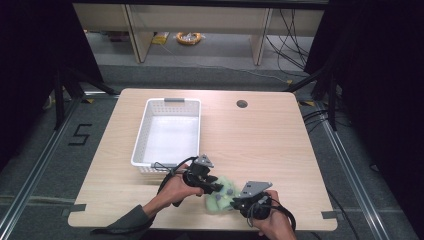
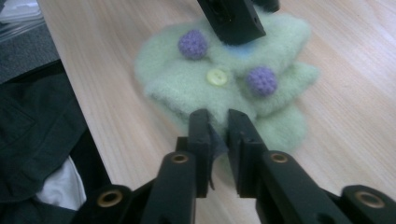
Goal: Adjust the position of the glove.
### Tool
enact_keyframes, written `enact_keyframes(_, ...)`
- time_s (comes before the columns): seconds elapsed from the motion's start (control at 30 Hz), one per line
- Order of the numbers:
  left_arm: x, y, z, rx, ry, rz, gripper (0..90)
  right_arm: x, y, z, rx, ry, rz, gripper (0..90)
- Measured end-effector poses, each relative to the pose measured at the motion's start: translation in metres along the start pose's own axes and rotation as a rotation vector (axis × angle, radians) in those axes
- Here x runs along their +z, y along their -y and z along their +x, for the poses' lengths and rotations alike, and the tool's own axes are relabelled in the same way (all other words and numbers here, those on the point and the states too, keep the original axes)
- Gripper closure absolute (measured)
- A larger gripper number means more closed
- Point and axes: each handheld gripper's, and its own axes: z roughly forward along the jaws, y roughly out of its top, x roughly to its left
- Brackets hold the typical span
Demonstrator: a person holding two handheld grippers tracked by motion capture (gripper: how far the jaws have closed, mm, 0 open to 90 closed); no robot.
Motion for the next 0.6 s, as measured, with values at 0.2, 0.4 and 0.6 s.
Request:
enact_keyframes(0.2,0.000,0.001,-0.003,-0.009,-0.006,-0.005,81.9,-0.001,0.001,-0.001,0.008,0.004,-0.025,85.8)
enact_keyframes(0.4,-0.005,0.001,-0.006,-0.002,-0.016,-0.029,83.8,-0.006,0.001,-0.005,0.001,0.001,-0.040,86.0)
enact_keyframes(0.6,-0.030,-0.003,-0.021,-0.003,-0.013,-0.107,83.7,-0.023,-0.004,-0.012,-0.007,0.025,-0.076,86.2)
